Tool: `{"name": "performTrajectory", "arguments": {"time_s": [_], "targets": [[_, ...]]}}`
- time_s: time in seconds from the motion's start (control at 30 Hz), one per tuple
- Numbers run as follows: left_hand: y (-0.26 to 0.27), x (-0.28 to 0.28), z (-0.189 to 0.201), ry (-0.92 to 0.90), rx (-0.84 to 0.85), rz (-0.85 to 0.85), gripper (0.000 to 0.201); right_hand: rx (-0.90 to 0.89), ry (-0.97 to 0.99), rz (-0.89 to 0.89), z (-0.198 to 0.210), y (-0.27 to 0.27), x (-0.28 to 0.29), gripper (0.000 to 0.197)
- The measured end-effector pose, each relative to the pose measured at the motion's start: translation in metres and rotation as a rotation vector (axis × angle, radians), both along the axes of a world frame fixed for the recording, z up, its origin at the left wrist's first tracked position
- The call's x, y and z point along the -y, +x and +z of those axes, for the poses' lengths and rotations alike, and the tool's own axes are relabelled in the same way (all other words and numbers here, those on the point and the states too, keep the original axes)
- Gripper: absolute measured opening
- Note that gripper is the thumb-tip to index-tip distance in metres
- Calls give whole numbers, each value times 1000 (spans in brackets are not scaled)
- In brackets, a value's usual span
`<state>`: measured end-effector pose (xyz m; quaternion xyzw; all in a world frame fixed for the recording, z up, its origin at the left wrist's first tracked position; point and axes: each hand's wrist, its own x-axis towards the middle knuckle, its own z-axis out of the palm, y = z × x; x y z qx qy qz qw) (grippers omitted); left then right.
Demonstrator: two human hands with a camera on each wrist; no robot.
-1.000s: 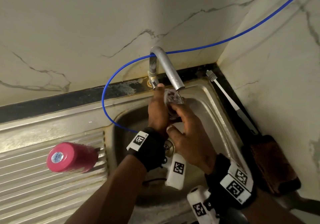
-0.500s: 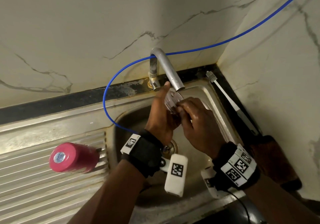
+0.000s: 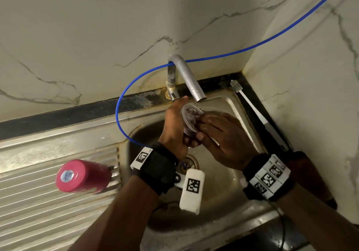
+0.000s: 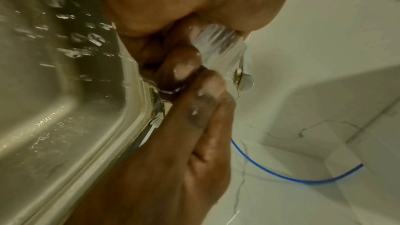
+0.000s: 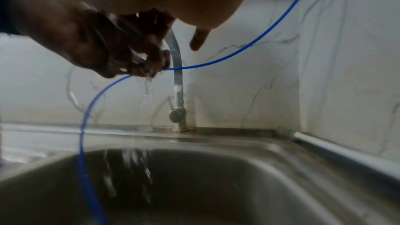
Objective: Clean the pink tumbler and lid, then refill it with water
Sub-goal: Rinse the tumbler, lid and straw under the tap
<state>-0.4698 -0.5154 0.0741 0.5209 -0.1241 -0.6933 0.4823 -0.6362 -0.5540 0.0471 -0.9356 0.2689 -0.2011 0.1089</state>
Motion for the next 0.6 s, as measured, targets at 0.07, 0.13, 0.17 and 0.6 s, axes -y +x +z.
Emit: {"name": "performTrajectory", "arguments": {"time_s": [0.07, 0.13, 0.17, 0.6], "targets": [[-2, 1, 0, -25, 5, 56, 66, 187, 200, -115, 2, 15, -22, 34], [-3, 2, -10, -71, -12, 154, 63, 323, 446, -205, 5, 28, -43, 34], [-3, 2, -15, -85, -14, 179, 66, 368, 570, -224, 7, 32, -50, 38], [5, -1, 4, 84, -177, -2, 68, 107, 83, -86, -11, 8, -11, 33]]}}
